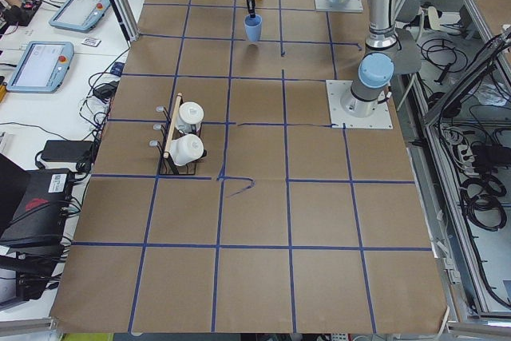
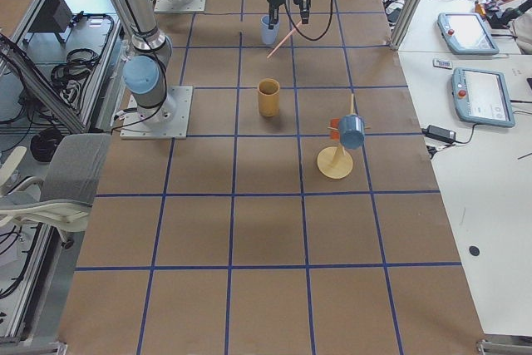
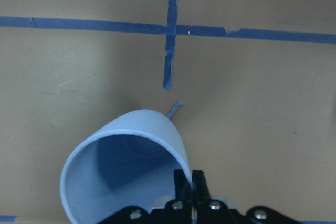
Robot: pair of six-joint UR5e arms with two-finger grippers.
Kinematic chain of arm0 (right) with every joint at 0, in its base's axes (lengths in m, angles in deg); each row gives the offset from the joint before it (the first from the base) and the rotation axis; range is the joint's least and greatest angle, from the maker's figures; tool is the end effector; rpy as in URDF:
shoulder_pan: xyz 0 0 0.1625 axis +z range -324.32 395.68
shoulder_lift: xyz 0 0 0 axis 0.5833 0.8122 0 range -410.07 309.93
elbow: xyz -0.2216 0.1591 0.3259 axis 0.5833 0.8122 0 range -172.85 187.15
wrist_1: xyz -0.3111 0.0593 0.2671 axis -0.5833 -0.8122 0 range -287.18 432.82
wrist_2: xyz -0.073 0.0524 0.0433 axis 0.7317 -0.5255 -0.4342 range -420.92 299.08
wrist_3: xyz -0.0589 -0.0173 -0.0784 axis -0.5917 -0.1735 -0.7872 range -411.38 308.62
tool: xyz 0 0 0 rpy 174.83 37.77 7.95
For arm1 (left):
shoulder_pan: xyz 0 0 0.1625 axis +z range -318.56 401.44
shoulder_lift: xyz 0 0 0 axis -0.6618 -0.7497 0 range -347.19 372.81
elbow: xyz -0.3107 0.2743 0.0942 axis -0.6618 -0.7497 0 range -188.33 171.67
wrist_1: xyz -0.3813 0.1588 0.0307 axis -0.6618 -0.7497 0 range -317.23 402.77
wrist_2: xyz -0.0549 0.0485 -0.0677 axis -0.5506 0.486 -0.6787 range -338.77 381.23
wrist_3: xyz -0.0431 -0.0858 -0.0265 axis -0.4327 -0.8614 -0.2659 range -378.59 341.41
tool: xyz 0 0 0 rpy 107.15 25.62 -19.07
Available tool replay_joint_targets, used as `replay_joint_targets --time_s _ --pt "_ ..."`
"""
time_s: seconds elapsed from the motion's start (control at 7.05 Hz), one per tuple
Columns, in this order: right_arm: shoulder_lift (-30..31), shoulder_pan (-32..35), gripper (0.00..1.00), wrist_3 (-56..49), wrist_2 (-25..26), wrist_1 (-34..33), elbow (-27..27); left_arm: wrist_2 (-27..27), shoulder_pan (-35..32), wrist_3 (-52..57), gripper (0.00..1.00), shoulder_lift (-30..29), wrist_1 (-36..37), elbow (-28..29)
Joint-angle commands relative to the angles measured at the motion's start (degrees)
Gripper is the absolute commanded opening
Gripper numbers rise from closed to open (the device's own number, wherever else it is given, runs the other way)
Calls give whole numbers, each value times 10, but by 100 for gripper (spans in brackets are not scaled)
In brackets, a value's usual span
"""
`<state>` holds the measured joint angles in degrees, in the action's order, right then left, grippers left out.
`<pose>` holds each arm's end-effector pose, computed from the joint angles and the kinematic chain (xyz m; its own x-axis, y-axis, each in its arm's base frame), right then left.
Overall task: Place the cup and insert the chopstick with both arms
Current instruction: 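Carry the light-blue cup with the left gripper to the table center, then release the cup and raise the left gripper while the right gripper approaches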
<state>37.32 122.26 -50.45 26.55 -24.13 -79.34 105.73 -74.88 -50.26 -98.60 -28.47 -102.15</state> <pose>0.1062 -0.5312 0.5082 -0.9965 0.0697 -0.0460 0.0754 0.9879 -0.1356 -0.3930 -0.4725 0.2812 -0.9947 -0.1001 0.0218 -0.0959 0.9846 0.1459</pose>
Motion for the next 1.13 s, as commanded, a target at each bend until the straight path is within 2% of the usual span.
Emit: replay_joint_targets --time_s 0.0,0.14,0.71,0.85,0.99 --pt "1 0 0 -1 0 0 0 0 -4 -19 0 -6 0 0" --pt "0 0 0 -1 1 1 0 6 -4 -16 99 -6 0 0" --pt "1 0 0 0 0 1 -1 5 5 -8 100 1 -1 8" --pt "0 0 0 3 -1 0 -1 6 24 30 100 12 -10 19" --pt "1 0 0 4 0 -2 -1 6 52 73 100 32 -76 51"
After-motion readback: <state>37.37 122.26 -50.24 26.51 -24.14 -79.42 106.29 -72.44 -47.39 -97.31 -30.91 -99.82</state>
